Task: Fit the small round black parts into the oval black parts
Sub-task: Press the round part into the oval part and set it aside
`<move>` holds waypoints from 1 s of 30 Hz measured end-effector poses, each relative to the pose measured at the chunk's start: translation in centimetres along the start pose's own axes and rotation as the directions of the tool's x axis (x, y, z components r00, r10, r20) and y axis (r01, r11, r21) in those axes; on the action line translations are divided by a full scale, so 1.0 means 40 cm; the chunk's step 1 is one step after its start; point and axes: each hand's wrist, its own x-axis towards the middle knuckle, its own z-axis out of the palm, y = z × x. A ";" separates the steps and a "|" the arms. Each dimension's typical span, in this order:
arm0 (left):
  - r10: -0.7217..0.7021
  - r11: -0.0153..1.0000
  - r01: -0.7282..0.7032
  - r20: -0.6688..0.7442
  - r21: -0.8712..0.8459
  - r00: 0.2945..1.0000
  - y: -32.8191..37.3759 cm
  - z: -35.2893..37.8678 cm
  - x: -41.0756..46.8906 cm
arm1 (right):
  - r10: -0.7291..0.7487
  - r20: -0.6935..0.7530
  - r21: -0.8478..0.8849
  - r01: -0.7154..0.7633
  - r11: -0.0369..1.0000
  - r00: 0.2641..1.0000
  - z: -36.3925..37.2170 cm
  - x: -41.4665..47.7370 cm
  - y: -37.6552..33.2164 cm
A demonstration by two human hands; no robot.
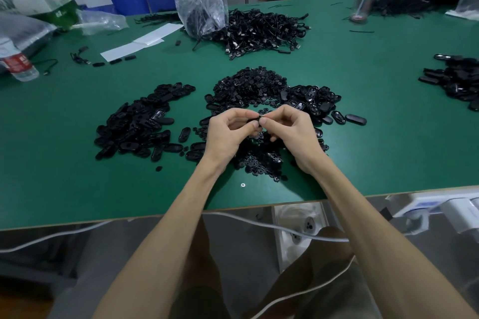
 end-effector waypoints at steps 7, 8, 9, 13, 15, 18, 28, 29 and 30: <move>0.112 0.975 -0.088 -0.108 0.206 0.988 0.004 0.010 0.003 | 0.072 -0.144 0.066 -0.063 0.996 0.987 0.006 0.004 -0.003; 0.132 0.963 -0.096 -0.128 0.254 0.983 0.007 0.011 0.003 | 0.108 -0.201 0.149 -0.078 0.986 0.974 0.001 0.006 -0.005; 0.152 0.949 -0.104 -0.140 0.299 0.978 0.010 0.010 0.004 | 0.157 -0.252 0.242 -0.095 0.966 0.955 -0.004 0.009 -0.007; 0.183 0.840 -0.095 -0.113 0.535 0.977 0.023 -0.021 0.021 | 0.329 -0.345 0.534 -0.104 0.839 0.879 -0.022 0.020 -0.011; 0.160 0.768 -0.029 -0.149 0.640 0.976 0.031 -0.064 0.037 | 0.367 -0.363 0.615 -0.075 0.785 0.857 -0.023 0.025 -0.014; 0.129 0.604 0.127 -0.254 0.787 0.959 0.036 -0.154 0.059 | 0.444 -0.400 0.755 0.014 0.656 0.802 -0.026 0.034 -0.024; -0.055 0.054 0.362 -0.359 0.931 0.932 -0.010 -0.292 0.054 | 0.503 -0.452 0.816 0.114 0.567 0.737 -0.034 0.059 -0.048; -0.038 0.056 0.352 -0.351 0.934 0.936 -0.012 -0.295 0.056 | 0.489 -0.454 0.802 0.102 0.589 0.745 -0.032 0.058 -0.048; -0.023 0.069 0.346 -0.345 0.936 0.938 -0.014 -0.299 0.058 | 0.476 -0.457 0.782 0.086 0.617 0.751 -0.032 0.058 -0.048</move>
